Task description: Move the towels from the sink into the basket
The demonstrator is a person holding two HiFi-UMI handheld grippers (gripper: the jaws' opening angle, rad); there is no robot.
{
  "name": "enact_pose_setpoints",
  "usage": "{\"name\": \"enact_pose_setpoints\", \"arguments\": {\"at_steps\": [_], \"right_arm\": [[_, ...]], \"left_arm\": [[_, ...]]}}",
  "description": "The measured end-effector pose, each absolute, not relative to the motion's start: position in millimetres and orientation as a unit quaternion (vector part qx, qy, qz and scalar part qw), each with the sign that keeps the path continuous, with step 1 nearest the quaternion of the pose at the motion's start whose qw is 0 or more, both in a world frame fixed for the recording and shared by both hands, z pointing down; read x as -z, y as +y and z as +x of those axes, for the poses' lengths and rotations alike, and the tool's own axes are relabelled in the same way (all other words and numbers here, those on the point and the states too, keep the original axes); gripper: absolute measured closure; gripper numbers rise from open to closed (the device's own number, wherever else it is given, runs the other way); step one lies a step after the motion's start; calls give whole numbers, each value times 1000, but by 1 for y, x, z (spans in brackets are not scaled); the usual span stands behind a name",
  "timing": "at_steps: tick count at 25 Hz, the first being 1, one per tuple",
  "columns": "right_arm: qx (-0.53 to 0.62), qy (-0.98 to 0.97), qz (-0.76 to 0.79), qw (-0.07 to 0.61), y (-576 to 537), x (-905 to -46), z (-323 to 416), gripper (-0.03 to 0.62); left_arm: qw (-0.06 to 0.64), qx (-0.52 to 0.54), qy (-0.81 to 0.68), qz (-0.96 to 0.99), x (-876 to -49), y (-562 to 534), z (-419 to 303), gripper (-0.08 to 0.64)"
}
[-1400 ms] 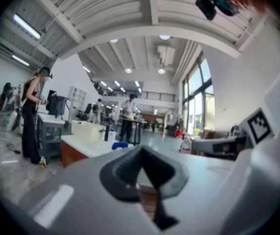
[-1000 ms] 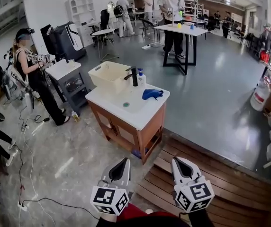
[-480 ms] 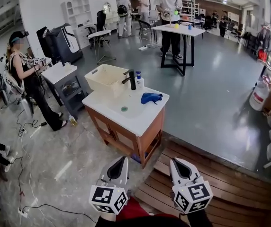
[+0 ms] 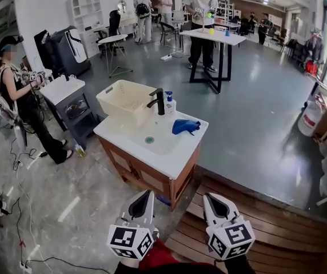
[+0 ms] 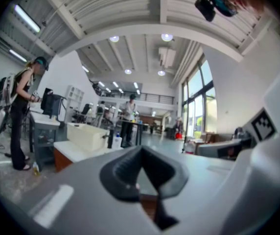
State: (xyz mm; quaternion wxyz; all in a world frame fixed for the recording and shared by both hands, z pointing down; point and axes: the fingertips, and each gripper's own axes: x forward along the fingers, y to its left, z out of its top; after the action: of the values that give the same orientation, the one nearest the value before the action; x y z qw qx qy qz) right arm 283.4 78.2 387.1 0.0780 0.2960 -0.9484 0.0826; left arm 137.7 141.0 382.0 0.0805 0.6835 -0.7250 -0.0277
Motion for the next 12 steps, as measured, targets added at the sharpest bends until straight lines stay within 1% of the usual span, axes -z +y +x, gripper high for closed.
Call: {"name": "enact_pose_setpoints", "arguments": {"at_steps": [12], "right_arm": [[-96,-926,352,92,21,-389,203,584]], "left_arm": [[99,10,-691,716,-391,67,41,557]]}}
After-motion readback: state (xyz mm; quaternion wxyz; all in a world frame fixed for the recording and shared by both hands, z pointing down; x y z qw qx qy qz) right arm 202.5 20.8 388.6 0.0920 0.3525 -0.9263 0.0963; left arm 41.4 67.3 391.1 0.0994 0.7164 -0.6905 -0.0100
